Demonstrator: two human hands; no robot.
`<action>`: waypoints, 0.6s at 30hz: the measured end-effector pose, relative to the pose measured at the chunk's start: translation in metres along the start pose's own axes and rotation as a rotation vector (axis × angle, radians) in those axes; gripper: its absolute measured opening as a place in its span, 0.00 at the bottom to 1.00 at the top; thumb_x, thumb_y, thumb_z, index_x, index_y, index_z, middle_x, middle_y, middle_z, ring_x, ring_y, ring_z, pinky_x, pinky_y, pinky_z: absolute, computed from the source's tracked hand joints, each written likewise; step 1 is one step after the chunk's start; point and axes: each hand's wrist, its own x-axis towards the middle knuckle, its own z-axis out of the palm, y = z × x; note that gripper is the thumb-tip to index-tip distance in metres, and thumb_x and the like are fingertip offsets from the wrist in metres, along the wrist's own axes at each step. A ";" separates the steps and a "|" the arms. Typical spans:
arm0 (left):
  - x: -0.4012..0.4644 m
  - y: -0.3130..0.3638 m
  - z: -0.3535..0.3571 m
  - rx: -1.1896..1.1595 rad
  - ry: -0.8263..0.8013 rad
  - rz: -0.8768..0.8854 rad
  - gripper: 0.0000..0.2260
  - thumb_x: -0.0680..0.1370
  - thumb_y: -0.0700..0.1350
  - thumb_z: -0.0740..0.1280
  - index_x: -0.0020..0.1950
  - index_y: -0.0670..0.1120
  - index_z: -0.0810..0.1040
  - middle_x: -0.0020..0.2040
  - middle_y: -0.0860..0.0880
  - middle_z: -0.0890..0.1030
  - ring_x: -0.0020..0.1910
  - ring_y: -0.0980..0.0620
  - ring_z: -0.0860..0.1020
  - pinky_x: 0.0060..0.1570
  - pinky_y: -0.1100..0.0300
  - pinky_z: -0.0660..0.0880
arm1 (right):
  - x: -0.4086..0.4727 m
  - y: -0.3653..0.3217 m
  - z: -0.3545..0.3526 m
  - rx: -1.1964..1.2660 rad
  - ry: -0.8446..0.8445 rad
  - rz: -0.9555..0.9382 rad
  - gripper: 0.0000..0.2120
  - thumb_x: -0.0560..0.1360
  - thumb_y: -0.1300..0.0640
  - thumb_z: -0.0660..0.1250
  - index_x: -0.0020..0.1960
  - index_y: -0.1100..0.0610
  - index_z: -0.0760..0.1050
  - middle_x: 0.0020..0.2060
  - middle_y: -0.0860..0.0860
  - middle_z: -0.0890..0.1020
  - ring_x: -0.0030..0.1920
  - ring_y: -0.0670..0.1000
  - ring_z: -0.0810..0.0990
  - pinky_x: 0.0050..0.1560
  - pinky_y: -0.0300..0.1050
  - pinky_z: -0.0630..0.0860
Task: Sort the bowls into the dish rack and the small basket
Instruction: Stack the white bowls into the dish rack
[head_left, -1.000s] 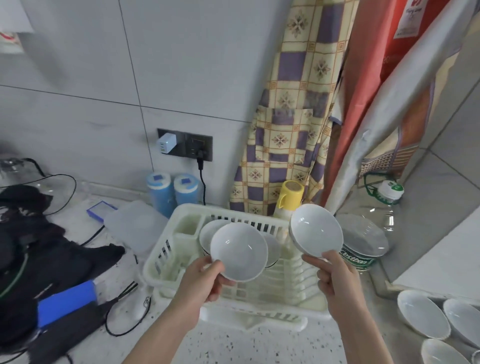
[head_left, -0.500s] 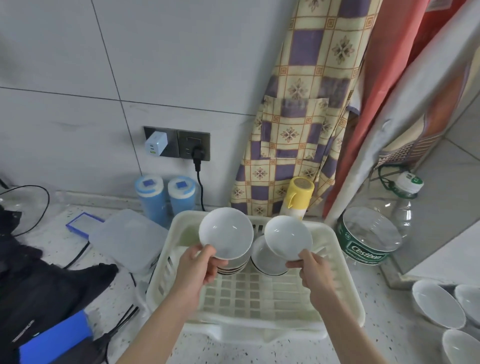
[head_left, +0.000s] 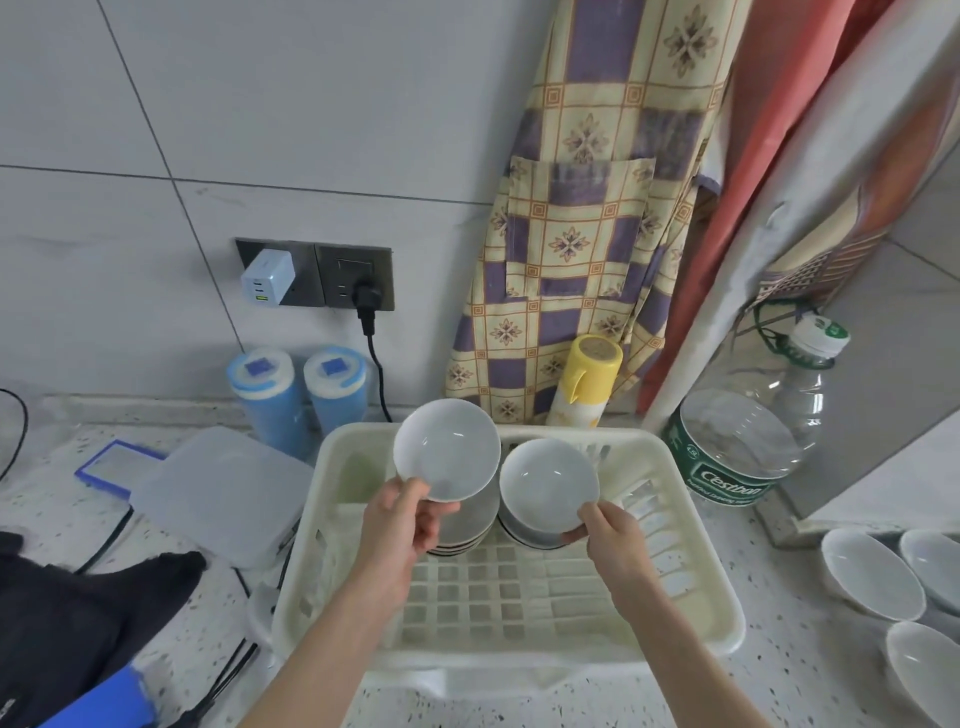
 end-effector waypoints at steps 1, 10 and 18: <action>0.001 -0.001 -0.001 -0.006 0.001 0.001 0.05 0.78 0.38 0.60 0.50 0.43 0.76 0.37 0.38 0.85 0.24 0.56 0.68 0.23 0.66 0.65 | 0.000 0.000 0.000 -0.005 -0.005 -0.016 0.12 0.77 0.60 0.58 0.44 0.56 0.80 0.29 0.50 0.84 0.37 0.45 0.75 0.37 0.43 0.67; 0.003 -0.005 -0.005 -0.019 -0.012 0.001 0.06 0.78 0.39 0.61 0.52 0.43 0.76 0.37 0.39 0.85 0.26 0.55 0.69 0.24 0.64 0.66 | 0.003 0.010 -0.001 -0.064 0.016 -0.087 0.13 0.78 0.58 0.58 0.58 0.49 0.77 0.26 0.51 0.82 0.33 0.41 0.79 0.38 0.45 0.69; 0.004 -0.004 -0.001 -0.044 -0.017 -0.008 0.06 0.78 0.38 0.61 0.53 0.43 0.76 0.38 0.38 0.85 0.24 0.56 0.68 0.23 0.64 0.66 | 0.008 0.013 0.000 -0.143 -0.016 -0.102 0.16 0.78 0.60 0.59 0.61 0.46 0.73 0.24 0.47 0.81 0.27 0.38 0.76 0.25 0.28 0.67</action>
